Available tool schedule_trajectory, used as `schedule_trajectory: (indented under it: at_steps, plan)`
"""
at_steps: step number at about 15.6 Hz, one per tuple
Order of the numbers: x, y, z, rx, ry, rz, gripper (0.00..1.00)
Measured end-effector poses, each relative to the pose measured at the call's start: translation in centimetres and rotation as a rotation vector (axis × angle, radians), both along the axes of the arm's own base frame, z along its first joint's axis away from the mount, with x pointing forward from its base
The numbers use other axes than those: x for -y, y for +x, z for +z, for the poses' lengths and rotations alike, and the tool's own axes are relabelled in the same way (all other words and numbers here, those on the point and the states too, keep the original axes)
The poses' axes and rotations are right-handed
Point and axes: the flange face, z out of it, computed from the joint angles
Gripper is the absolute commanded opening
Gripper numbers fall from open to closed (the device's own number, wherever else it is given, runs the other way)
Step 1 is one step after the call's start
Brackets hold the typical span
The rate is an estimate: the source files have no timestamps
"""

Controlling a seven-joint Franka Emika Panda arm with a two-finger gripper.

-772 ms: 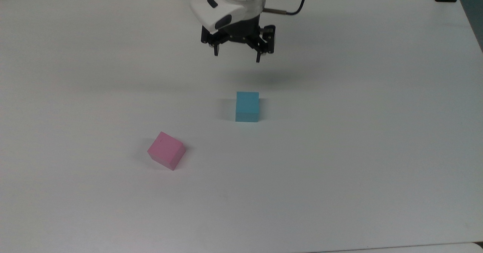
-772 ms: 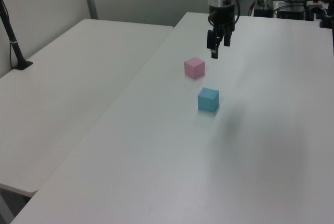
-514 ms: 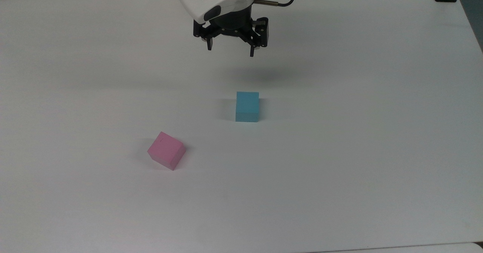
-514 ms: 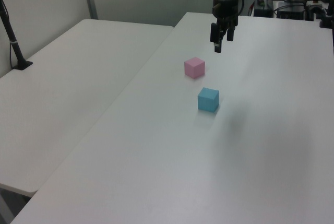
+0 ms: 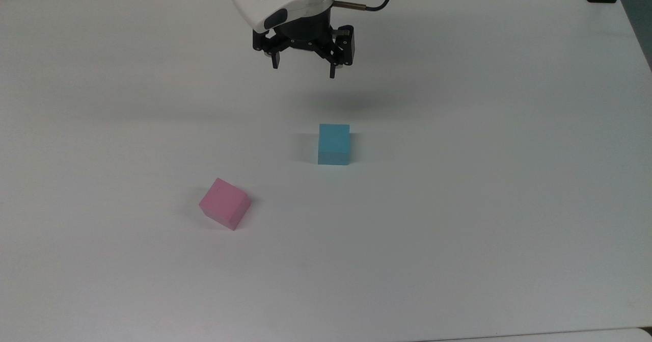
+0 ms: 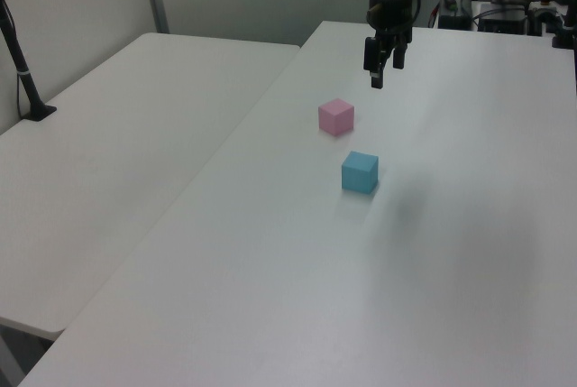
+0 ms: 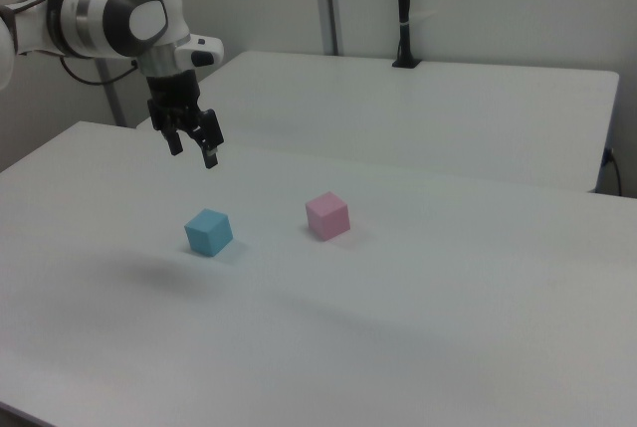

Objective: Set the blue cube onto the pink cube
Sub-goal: 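Move the open gripper over the light-blue cube, then lower the gripper and close it on the light-blue cube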

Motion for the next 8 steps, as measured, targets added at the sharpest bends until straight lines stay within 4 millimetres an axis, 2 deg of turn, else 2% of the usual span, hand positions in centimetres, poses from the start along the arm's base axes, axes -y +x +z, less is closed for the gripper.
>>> schedule_trajectory:
  at_steps: [3,5,8]
  plan:
    - [0.2,0.6,-0.7,0.019,0.002,0.044,1.00]
    - [-0.1,1.3,-3.4,-0.002,-0.001,0.062,1.00]
    - [-1.1,3.0,-8.6,-0.019,-0.003,0.076,1.00]
